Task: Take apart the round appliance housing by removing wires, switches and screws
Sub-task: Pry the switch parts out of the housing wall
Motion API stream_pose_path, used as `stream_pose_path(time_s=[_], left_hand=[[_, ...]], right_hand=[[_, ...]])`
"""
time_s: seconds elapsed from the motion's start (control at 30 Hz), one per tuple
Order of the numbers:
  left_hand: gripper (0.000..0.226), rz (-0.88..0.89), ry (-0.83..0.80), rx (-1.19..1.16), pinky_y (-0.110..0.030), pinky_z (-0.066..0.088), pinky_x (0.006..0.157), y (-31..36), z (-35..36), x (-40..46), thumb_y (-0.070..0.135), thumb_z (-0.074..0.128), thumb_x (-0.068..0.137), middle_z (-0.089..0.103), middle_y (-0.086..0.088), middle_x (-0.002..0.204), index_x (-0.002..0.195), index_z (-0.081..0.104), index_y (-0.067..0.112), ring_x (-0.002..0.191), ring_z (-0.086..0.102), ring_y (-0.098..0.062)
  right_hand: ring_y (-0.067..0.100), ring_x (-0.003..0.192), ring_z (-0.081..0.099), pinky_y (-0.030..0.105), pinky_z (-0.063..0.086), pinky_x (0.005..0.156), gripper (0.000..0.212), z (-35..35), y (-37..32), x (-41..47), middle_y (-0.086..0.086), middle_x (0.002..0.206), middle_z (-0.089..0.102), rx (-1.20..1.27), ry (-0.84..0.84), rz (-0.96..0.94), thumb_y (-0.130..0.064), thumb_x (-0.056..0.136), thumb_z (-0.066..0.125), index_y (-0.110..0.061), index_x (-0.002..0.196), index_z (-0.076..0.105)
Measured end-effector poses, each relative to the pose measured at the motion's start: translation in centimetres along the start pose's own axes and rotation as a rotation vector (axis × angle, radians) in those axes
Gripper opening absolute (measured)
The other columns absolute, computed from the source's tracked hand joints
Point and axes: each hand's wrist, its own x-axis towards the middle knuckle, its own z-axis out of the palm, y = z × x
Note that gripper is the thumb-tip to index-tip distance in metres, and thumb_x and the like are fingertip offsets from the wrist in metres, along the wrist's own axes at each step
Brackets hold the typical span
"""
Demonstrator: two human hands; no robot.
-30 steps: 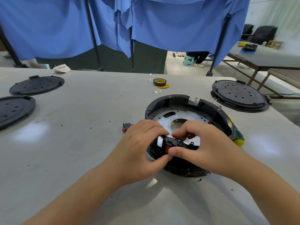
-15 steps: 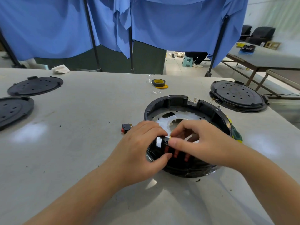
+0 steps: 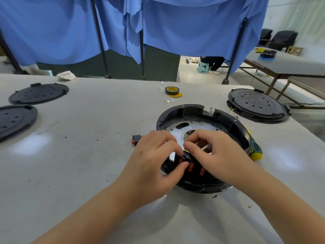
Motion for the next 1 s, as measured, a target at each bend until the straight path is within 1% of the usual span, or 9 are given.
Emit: stream_pose_path(time_s=[0.1,0.2,0.33,0.43,0.5,0.63,0.8,0.93,1.0], left_hand=[[0.012,0.083,0.009,0.069,-0.031,0.044,0.07,0.0,0.0,0.1,0.023,0.068,0.081,0.062,0.003,0.086,0.083,0.069,0.011,0.08,0.056,-0.018],[0.009,0.136,0.012,0.101,-0.032,0.046,0.065,0.1,-0.1,0.2,0.018,0.069,0.082,0.065,0.0,0.084,0.08,0.071,0.009,0.076,0.059,-0.021],[0.008,0.161,-0.024,0.118,-0.034,0.046,0.064,0.3,-0.2,0.2,0.014,0.07,0.081,0.065,-0.001,0.084,0.077,0.067,0.007,0.075,0.058,-0.022],[0.008,0.139,-0.052,0.144,-0.034,0.046,0.064,0.5,-0.3,0.2,0.014,0.069,0.079,0.064,-0.001,0.085,0.078,0.065,0.008,0.076,0.058,-0.023],[0.009,0.11,-0.061,0.171,-0.033,0.045,0.063,0.8,-0.3,0.1,0.015,0.069,0.078,0.063,-0.001,0.084,0.077,0.062,0.008,0.075,0.056,-0.023],[0.011,0.065,-0.067,0.199,-0.033,0.042,0.061,1.3,-0.3,0.1,0.015,0.068,0.078,0.061,-0.002,0.08,0.074,0.06,0.009,0.07,0.052,-0.022],[0.013,0.058,-0.074,0.197,-0.036,0.043,0.062,1.4,-0.4,0.1,0.014,0.069,0.076,0.061,-0.003,0.078,0.072,0.058,0.009,0.071,0.054,-0.024],[0.013,0.058,-0.076,0.196,-0.037,0.043,0.06,1.4,-0.4,0.1,0.015,0.068,0.076,0.06,-0.002,0.078,0.072,0.057,0.009,0.071,0.053,-0.024],[0.013,0.056,-0.077,0.2,-0.037,0.043,0.059,1.4,-0.4,0.0,0.015,0.067,0.076,0.06,-0.002,0.079,0.072,0.057,0.009,0.071,0.052,-0.023]], right_hand=[[0.004,0.064,0.065,0.039,0.055,0.07,0.019,-0.2,-0.1,-0.1,-0.015,0.078,0.066,0.001,0.01,-0.024,-0.045,0.086,0.053,-0.031,0.077,0.063],[0.003,0.063,0.064,0.039,0.055,0.07,0.019,-0.2,0.0,-0.1,-0.015,0.076,0.065,0.005,0.021,-0.032,-0.043,0.087,0.053,-0.031,0.077,0.064],[-0.003,0.061,0.061,0.028,0.052,0.065,0.024,0.0,0.0,-0.2,-0.019,0.075,0.065,-0.101,0.029,-0.038,-0.051,0.085,0.045,-0.034,0.079,0.062],[-0.004,0.067,0.061,0.023,0.049,0.064,0.026,-0.2,0.0,-0.4,-0.022,0.076,0.065,-0.104,0.016,-0.077,-0.055,0.081,0.047,-0.034,0.077,0.062],[-0.004,0.074,0.062,0.024,0.051,0.069,0.027,-0.4,0.1,-0.3,-0.023,0.079,0.065,-0.085,-0.012,-0.109,-0.055,0.079,0.049,-0.033,0.079,0.064],[-0.001,0.086,0.063,0.029,0.054,0.08,0.025,-0.8,0.2,-0.3,-0.02,0.082,0.066,-0.034,-0.078,-0.179,-0.048,0.079,0.054,-0.028,0.086,0.067],[0.001,0.083,0.063,0.028,0.054,0.079,0.01,-0.7,0.6,-0.1,-0.019,0.079,0.065,-0.013,-0.061,-0.222,-0.032,0.084,0.062,-0.023,0.084,0.068],[0.002,0.084,0.064,0.029,0.055,0.08,0.008,-0.7,0.8,0.0,-0.018,0.081,0.066,0.01,-0.071,-0.217,-0.03,0.085,0.063,-0.024,0.084,0.068],[0.004,0.082,0.065,0.032,0.056,0.078,0.007,-0.7,0.8,0.2,-0.017,0.082,0.066,0.021,-0.103,-0.188,-0.032,0.085,0.062,-0.028,0.083,0.067]])
